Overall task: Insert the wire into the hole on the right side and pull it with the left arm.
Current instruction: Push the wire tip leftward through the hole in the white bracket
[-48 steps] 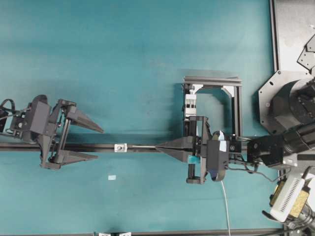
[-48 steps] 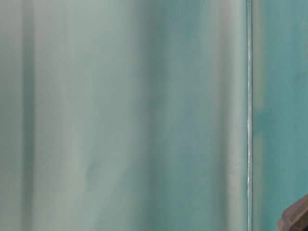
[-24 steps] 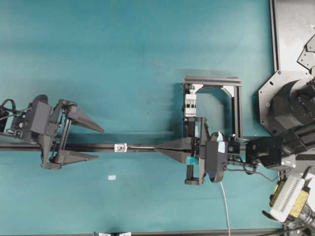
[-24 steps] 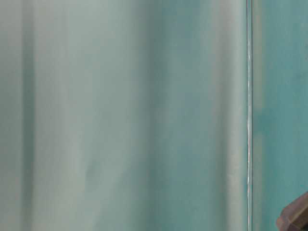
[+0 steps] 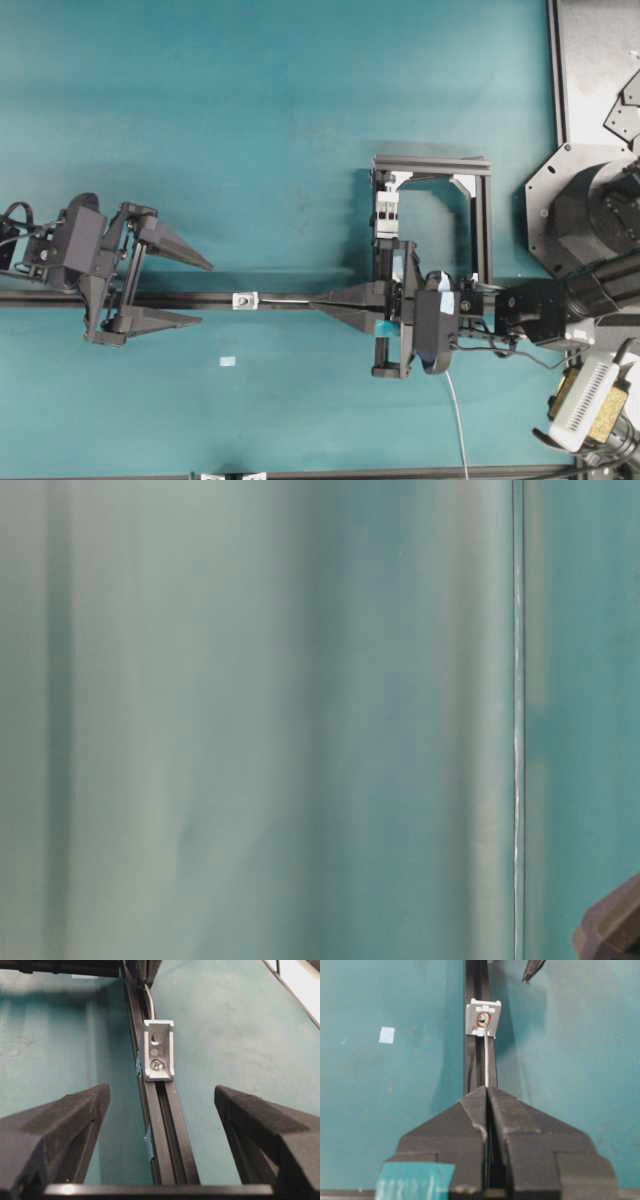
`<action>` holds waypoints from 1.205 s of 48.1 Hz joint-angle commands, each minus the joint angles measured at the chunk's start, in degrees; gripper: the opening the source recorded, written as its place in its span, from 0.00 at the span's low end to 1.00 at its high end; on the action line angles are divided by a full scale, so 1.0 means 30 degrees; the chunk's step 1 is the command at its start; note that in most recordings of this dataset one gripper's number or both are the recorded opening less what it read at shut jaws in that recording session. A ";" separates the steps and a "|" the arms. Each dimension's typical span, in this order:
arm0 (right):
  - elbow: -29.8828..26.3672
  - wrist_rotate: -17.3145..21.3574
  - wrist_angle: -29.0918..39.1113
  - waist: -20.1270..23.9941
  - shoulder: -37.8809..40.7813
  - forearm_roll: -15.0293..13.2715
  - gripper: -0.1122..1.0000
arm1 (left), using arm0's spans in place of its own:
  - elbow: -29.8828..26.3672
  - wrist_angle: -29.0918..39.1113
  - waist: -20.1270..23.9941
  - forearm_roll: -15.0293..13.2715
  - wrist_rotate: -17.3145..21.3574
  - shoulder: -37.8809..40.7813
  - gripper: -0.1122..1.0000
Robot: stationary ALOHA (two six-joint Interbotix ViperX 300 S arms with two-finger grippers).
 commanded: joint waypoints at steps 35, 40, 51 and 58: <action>-0.0879 0.0000 -0.0264 -0.0234 0.0557 -0.0029 0.14 | -0.0293 0.0029 0.0000 -0.0029 -0.0029 -0.0264 0.83; -0.1025 -0.0029 -0.0264 -0.0352 0.0674 -0.0029 0.14 | -0.0293 0.0088 -0.0029 -0.0029 -0.0029 -0.0264 0.83; -0.1318 -0.0117 -0.0264 -0.0557 0.0879 0.0000 0.14 | -0.0352 0.0117 -0.0088 0.0000 -0.0029 -0.0234 0.83; -0.1582 -0.0205 -0.0264 -0.0791 0.1025 -0.0029 0.14 | -0.0381 0.0146 -0.0117 0.0000 -0.0029 -0.0264 0.83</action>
